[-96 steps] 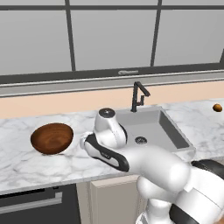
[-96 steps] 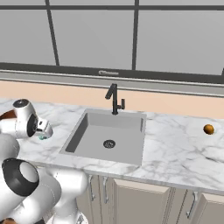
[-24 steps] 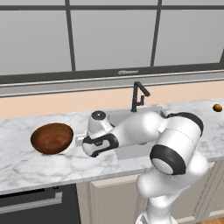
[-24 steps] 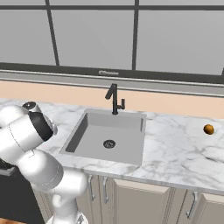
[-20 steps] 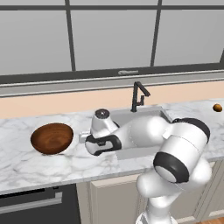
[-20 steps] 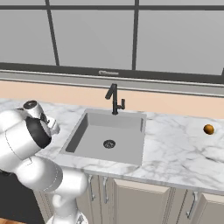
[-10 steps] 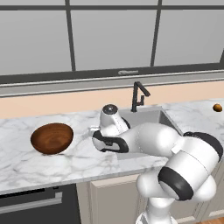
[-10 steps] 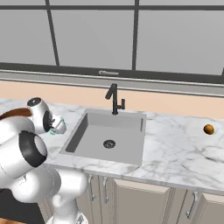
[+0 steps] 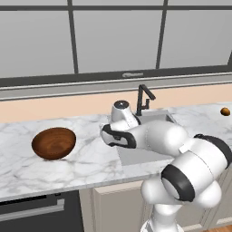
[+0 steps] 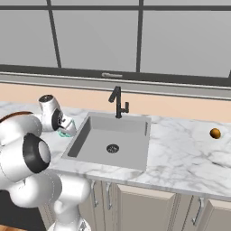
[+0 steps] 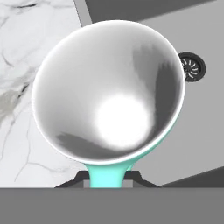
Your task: Pick the mug and place it in the sink. Pick the bowl and place it in the open cabinet and then close the cabinet.
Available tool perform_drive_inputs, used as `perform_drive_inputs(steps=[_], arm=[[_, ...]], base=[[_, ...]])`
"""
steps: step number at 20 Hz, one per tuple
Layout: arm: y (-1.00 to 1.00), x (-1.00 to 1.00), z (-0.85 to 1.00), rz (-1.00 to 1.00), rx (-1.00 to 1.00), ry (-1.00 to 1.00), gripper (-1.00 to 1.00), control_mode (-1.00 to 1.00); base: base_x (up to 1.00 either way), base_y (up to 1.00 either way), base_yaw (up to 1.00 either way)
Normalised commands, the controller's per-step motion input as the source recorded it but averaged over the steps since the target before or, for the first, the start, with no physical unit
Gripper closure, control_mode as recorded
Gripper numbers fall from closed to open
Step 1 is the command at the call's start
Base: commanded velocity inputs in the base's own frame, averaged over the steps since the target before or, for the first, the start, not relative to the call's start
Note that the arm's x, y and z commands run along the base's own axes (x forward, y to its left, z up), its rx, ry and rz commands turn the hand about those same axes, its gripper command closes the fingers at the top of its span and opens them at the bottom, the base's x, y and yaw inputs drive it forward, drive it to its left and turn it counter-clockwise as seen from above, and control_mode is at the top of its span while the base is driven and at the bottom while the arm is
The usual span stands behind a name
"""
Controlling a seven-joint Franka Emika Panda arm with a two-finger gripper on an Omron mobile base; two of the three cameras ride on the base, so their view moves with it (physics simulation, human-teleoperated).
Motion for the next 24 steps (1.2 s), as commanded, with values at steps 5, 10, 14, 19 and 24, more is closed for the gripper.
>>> perform_drive_inputs(steps=[5,10,14,19,24], arm=[[-0.51,0.03,0.00,0.00,0.01,0.00,1.00,-1.00],[-0.49,0.00,0.00,0.00,0.02,0.00,1.00,-1.00],[-0.42,0.01,0.00,0.00,0.03,0.05,1.00,-1.00],[-0.41,0.11,0.00,0.00,0.02,0.06,1.00,-1.00],[-0.29,0.08,-0.05,0.00,0.00,0.02,1.00,-1.00]], base=[[0.00,0.00,0.00],[0.00,0.00,0.00],[0.00,0.00,0.00],[0.00,0.00,0.00],[0.00,0.00,0.00]])
